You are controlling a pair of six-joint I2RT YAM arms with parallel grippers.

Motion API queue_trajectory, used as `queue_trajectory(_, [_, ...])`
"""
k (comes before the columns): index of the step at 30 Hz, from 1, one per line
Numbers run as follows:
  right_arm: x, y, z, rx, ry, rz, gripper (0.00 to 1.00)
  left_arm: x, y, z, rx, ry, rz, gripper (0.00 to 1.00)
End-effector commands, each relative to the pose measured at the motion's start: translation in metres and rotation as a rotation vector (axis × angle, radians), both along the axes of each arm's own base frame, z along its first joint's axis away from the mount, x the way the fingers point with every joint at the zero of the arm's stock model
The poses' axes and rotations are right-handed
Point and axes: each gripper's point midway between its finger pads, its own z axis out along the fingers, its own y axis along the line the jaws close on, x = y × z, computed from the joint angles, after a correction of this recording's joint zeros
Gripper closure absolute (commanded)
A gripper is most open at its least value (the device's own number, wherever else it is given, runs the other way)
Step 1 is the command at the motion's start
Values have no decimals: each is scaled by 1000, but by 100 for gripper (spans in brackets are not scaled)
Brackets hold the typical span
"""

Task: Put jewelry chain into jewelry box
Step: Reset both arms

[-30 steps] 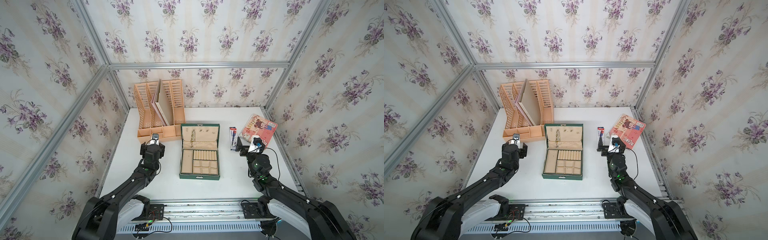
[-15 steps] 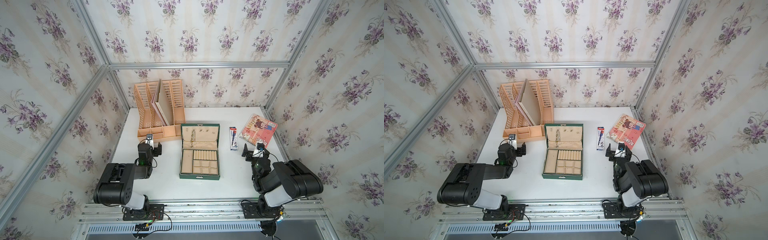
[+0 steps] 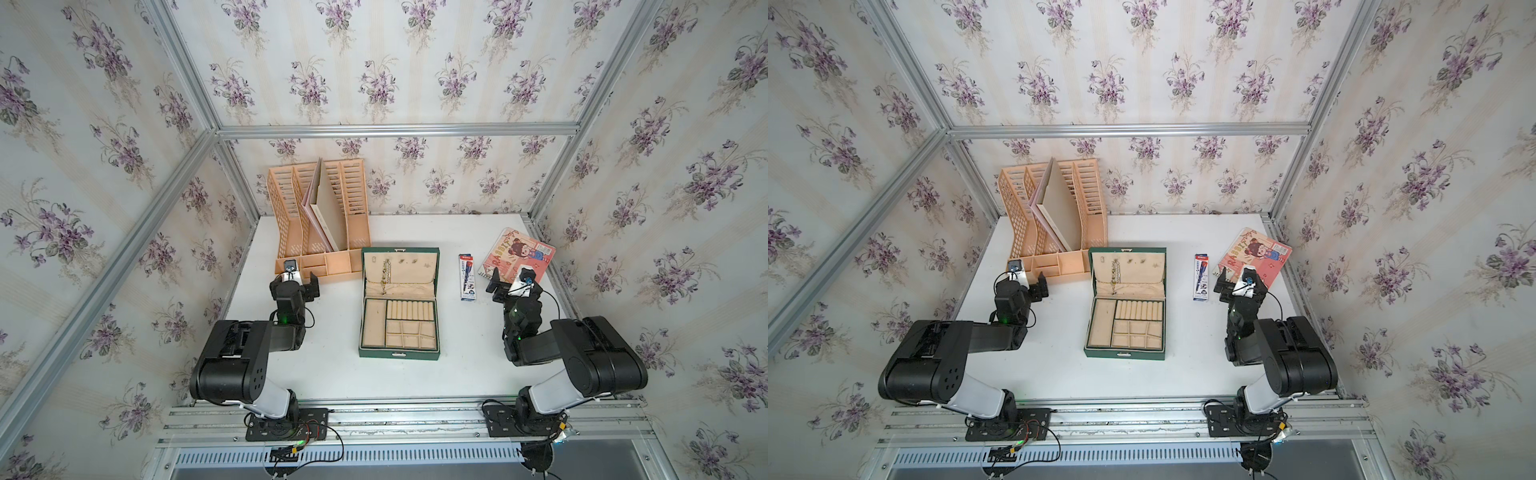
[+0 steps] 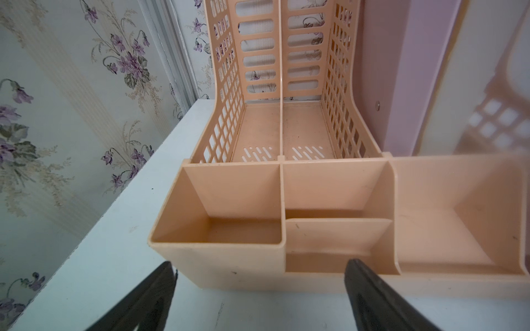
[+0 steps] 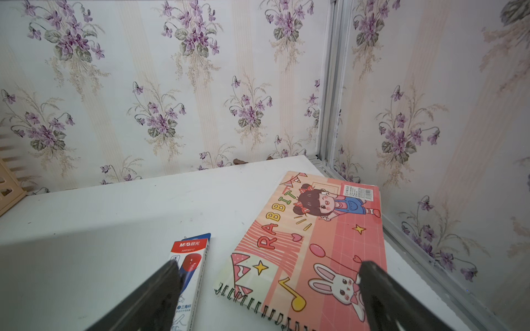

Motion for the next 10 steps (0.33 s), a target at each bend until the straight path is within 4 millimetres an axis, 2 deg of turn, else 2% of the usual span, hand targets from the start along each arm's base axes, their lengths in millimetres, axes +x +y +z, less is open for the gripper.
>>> queue_trajectory(1, [0,-1,-7,11,30,-5,0,0,2,-1,-5,3,13,5])
queue_trajectory(10, [0,-1,-7,11,29,-7,0,0,2,-1,-5,3,13,5])
